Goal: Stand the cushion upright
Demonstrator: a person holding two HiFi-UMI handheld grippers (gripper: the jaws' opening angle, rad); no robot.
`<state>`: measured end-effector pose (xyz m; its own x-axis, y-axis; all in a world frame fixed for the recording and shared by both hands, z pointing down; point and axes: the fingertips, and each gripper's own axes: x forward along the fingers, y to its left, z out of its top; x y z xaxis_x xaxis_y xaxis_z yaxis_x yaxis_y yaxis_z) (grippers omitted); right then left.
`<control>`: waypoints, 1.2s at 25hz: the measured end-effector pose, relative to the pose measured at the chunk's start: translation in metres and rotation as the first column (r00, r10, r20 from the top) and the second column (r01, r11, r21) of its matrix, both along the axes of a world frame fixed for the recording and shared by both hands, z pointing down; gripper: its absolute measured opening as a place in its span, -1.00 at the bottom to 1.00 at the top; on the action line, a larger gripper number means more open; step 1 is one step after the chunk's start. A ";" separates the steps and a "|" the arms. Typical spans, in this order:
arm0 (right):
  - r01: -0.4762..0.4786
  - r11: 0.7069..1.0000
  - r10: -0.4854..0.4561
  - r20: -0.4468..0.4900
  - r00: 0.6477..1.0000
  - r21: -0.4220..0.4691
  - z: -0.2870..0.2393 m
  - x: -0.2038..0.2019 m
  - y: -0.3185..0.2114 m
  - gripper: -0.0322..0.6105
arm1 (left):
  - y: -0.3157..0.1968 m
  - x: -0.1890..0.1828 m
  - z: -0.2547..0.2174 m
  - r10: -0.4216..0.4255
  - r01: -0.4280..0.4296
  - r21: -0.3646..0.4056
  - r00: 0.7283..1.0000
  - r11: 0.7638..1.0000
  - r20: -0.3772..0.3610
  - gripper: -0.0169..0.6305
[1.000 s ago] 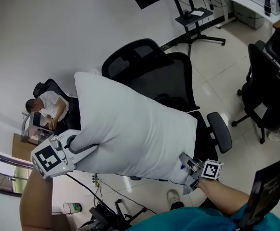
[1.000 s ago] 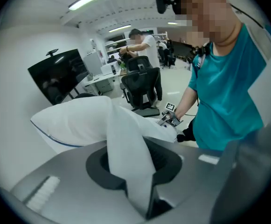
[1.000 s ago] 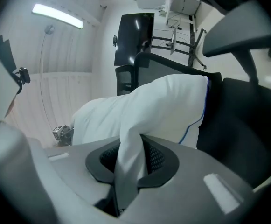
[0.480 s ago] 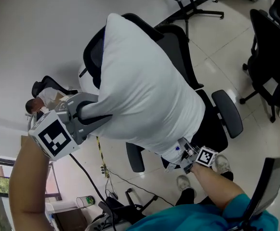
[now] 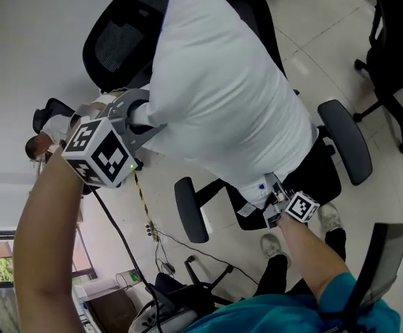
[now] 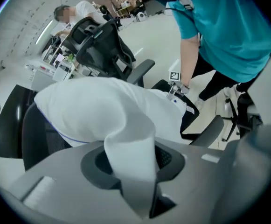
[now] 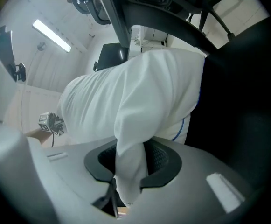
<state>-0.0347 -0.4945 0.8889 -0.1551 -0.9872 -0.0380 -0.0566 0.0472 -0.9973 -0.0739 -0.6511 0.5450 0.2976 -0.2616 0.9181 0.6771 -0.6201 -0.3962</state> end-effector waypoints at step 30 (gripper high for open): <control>0.795 0.606 -0.716 -0.408 0.567 0.042 -0.189 0.088 0.093 -0.57 | 0.072 -0.108 -0.085 -0.731 0.579 -0.510 0.239 0.636 -0.639 0.27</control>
